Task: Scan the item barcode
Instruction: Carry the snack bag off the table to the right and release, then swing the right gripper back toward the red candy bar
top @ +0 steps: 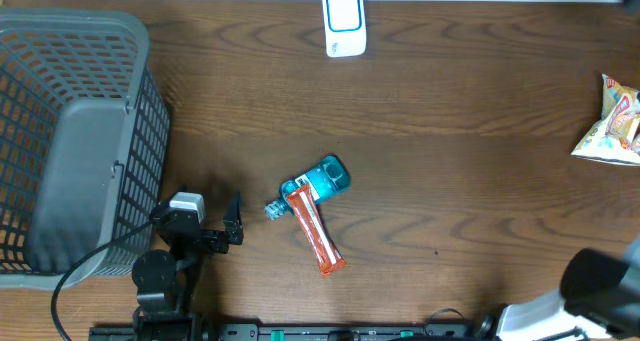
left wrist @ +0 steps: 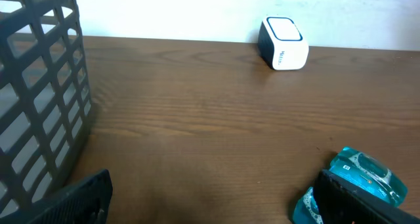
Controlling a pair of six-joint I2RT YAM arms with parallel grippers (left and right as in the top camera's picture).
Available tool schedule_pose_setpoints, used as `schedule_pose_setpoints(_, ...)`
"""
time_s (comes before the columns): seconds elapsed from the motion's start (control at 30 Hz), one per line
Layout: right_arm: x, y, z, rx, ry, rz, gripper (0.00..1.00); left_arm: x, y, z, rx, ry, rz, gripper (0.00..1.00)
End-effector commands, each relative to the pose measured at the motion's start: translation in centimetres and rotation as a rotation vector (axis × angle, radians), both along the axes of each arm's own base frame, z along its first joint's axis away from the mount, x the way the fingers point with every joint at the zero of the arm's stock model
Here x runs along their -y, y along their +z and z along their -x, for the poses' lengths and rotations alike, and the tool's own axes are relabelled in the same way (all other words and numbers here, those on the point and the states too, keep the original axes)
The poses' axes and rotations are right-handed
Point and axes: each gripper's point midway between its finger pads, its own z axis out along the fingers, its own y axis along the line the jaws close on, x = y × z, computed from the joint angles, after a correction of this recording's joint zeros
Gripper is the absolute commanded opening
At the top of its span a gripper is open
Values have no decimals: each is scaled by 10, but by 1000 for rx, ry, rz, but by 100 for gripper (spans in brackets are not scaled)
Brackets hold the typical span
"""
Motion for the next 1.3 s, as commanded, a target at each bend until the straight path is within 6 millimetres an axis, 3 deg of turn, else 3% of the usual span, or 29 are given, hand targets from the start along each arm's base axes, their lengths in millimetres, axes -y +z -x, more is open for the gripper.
schedule_pose_setpoints(0.0,-67,8,8,-13,149,-34,99,1,-16,2,-36,-7,-3,98)
schedule_pose_setpoints(0.17,-161,-11,28,-62,442,54,99,1,-16,2,-36,-7,-3,98)
schedule_pose_setpoints(0.3,-213,-27,56,-91,654,138,99,1,-16,2,-36,-7,-3,98)
schedule_pose_setpoints(0.47,-236,-29,88,-137,738,163,99,1,-16,2,-36,-7,-3,98)
schedule_pose_setpoints(0.63,-220,-34,134,-255,672,296,99,1,-16,2,-36,-7,-3,98)
schedule_pose_setpoints(0.73,-221,-29,165,-272,688,332,99,1,-16,2,-36,-7,-3,98)
schedule_pose_setpoints(0.93,-250,-30,210,-233,822,412,99,1,-16,2,-36,-7,-3,98)
schedule_pose_setpoints(1.1,-286,-70,222,-307,935,402,99,1,-16,2,-36,-7,-3,98)
schedule_pose_setpoints(1.27,-331,-143,228,-405,1000,372,99,1,-16,2,-36,-7,-3,98)
